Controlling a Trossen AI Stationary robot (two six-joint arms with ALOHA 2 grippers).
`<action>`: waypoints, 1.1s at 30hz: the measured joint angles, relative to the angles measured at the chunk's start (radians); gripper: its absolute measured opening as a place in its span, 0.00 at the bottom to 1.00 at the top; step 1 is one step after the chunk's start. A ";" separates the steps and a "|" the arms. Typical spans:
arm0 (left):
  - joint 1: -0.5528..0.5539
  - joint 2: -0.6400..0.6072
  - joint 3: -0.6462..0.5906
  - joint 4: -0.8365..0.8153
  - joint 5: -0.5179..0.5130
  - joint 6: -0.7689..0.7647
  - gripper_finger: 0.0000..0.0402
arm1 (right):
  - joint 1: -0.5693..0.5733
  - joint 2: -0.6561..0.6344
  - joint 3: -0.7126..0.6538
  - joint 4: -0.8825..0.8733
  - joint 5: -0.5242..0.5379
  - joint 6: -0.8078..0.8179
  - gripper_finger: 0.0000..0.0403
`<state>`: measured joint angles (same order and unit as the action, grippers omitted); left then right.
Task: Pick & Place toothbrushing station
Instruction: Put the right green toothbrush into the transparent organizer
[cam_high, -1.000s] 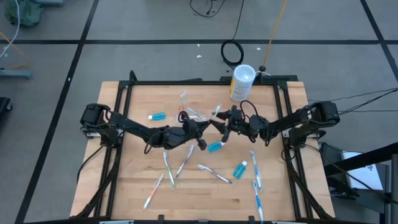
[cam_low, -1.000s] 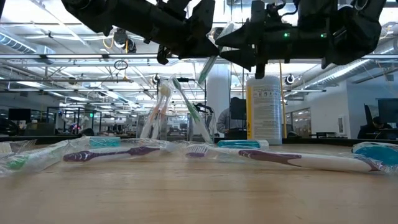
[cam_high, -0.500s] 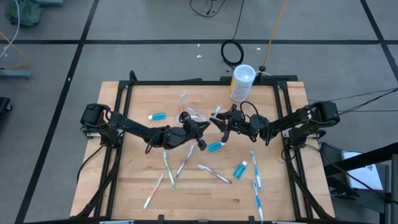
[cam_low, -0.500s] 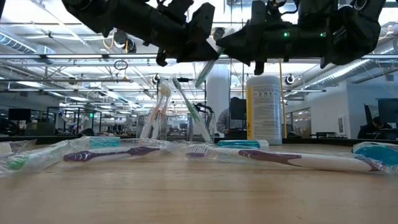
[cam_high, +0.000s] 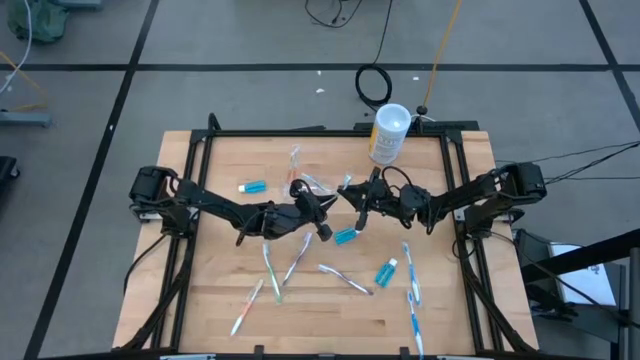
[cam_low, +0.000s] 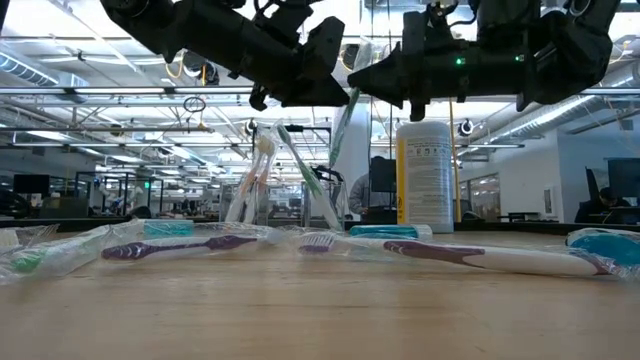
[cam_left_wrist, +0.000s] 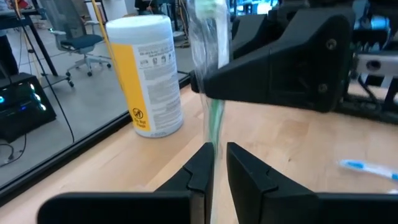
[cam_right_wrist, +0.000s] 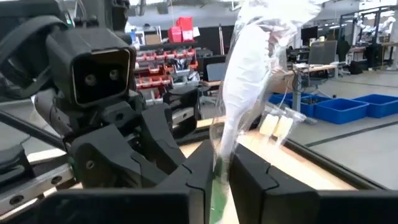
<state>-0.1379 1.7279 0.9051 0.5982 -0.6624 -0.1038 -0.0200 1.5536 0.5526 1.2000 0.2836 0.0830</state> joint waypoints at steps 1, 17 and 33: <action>0.000 0.000 0.000 -0.006 0.000 0.001 0.12 | 0.000 0.000 0.000 -0.012 0.000 -0.001 0.08; 0.002 0.000 0.000 -0.036 0.011 -0.005 0.37 | 0.000 0.000 0.000 -0.027 0.003 -0.071 0.04; 0.006 -0.351 0.000 -0.304 0.027 -0.233 0.54 | -0.054 0.006 0.143 -0.124 0.000 -0.201 0.04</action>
<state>-0.1319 1.3771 0.9047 0.2938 -0.6354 -0.3368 -0.0745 1.5591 0.6959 1.0761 0.2840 -0.1177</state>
